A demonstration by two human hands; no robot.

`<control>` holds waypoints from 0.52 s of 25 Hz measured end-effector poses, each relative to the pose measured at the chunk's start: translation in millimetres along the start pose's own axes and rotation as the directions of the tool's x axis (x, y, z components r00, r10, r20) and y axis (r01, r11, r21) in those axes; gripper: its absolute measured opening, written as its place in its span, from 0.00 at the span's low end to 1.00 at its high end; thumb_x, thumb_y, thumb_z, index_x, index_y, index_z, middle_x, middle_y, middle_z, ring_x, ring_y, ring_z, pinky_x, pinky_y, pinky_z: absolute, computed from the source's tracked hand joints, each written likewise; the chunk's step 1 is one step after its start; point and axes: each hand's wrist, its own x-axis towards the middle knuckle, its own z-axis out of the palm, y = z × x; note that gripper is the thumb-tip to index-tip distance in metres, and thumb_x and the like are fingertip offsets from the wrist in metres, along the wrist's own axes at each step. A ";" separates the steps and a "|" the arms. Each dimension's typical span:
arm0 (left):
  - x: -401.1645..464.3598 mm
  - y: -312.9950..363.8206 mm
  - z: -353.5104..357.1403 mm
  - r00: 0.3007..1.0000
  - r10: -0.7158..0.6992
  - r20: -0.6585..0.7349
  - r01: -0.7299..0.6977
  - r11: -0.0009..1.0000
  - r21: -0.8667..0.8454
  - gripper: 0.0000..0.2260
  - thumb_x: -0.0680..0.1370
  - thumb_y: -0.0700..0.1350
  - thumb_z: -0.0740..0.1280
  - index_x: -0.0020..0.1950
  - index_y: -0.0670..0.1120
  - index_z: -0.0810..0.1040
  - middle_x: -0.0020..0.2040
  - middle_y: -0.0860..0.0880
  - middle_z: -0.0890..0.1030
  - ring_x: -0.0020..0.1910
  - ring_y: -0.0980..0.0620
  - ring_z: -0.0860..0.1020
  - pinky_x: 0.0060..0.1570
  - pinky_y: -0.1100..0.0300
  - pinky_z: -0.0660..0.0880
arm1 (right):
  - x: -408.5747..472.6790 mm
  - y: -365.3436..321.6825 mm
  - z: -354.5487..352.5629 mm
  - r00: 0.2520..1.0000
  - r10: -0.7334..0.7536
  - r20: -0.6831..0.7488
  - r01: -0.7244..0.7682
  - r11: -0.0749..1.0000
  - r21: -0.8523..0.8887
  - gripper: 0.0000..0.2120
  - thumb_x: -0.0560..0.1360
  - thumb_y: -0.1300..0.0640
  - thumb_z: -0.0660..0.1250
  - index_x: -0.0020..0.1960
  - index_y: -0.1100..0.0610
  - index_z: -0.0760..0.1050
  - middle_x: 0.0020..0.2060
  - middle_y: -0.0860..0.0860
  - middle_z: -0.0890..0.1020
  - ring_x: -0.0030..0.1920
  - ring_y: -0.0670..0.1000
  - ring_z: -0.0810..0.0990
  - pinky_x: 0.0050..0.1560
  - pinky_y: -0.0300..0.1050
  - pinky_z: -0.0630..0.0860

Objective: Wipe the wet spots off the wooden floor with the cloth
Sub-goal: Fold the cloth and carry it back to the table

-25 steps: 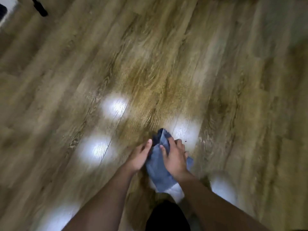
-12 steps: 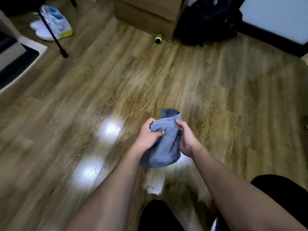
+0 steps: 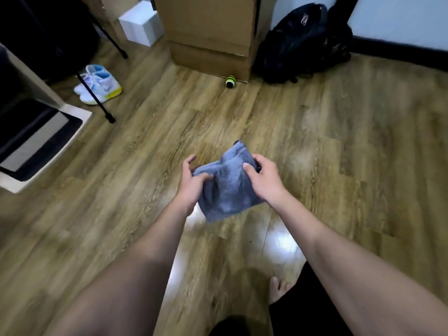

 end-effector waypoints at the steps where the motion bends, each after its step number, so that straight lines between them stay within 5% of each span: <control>1: -0.2 9.2 9.7 0.996 0.092 0.006 -0.092 0.989 0.116 0.35 0.74 0.42 0.74 0.77 0.54 0.62 0.74 0.45 0.69 0.64 0.52 0.74 0.59 0.62 0.73 | 6.3 -6.4 -11.0 0.998 -0.049 0.028 0.049 0.998 -0.033 0.04 0.78 0.60 0.67 0.53 0.54 0.78 0.43 0.48 0.82 0.47 0.54 0.79 0.50 0.36 0.74; 4: -20.4 58.3 42.1 0.923 0.300 0.240 -0.384 0.730 0.565 0.52 0.62 0.67 0.76 0.80 0.61 0.53 0.82 0.56 0.55 0.79 0.56 0.55 0.73 0.50 0.53 | 5.8 -36.5 -54.8 0.965 -0.221 0.141 0.242 0.956 -0.163 0.12 0.79 0.59 0.67 0.61 0.57 0.77 0.55 0.53 0.81 0.58 0.56 0.78 0.64 0.54 0.71; 6: -26.8 107.8 70.5 0.867 0.324 0.378 -0.498 0.597 0.629 0.50 0.60 0.69 0.74 0.79 0.60 0.59 0.81 0.57 0.59 0.80 0.58 0.52 0.73 0.49 0.48 | 9.7 -67.3 -98.4 0.931 -0.308 0.196 0.351 0.903 -0.247 0.13 0.79 0.57 0.66 0.64 0.55 0.77 0.55 0.52 0.79 0.59 0.56 0.77 0.65 0.58 0.69; 8: -34.2 153.1 95.4 0.824 0.330 0.460 -0.564 0.547 0.618 0.37 0.64 0.64 0.73 0.70 0.51 0.72 0.74 0.51 0.72 0.79 0.53 0.61 0.74 0.50 0.54 | 10.8 -103.3 -142.3 0.915 -0.332 0.228 0.391 0.869 -0.303 0.13 0.80 0.57 0.66 0.64 0.53 0.77 0.52 0.50 0.78 0.58 0.55 0.77 0.63 0.60 0.69; 10: -55.2 208.0 117.0 0.808 0.314 0.498 -0.578 0.582 0.572 0.22 0.68 0.57 0.74 0.56 0.46 0.77 0.54 0.48 0.82 0.59 0.47 0.78 0.63 0.46 0.70 | 2.1 -146.8 -185.2 0.914 -0.317 0.253 0.389 0.861 -0.327 0.12 0.79 0.57 0.66 0.63 0.52 0.77 0.50 0.46 0.77 0.55 0.53 0.77 0.62 0.61 0.70; 11: -67.9 236.1 124.0 0.801 0.312 0.511 -0.581 0.612 0.536 0.17 0.70 0.53 0.76 0.49 0.45 0.75 0.43 0.49 0.80 0.46 0.47 0.78 0.54 0.44 0.74 | -3.0 -169.6 -205.9 0.916 -0.317 0.247 0.387 0.863 -0.326 0.11 0.79 0.56 0.66 0.62 0.51 0.77 0.49 0.44 0.77 0.53 0.50 0.77 0.61 0.59 0.71; 13: -96.0 295.2 135.4 0.767 0.346 0.540 -0.624 0.595 0.506 0.15 0.73 0.48 0.77 0.45 0.44 0.73 0.36 0.47 0.75 0.37 0.45 0.73 0.44 0.45 0.74 | -11.3 -221.2 -248.5 0.932 -0.288 0.218 0.345 0.889 -0.299 0.11 0.78 0.52 0.69 0.60 0.49 0.75 0.46 0.40 0.77 0.46 0.44 0.76 0.55 0.51 0.71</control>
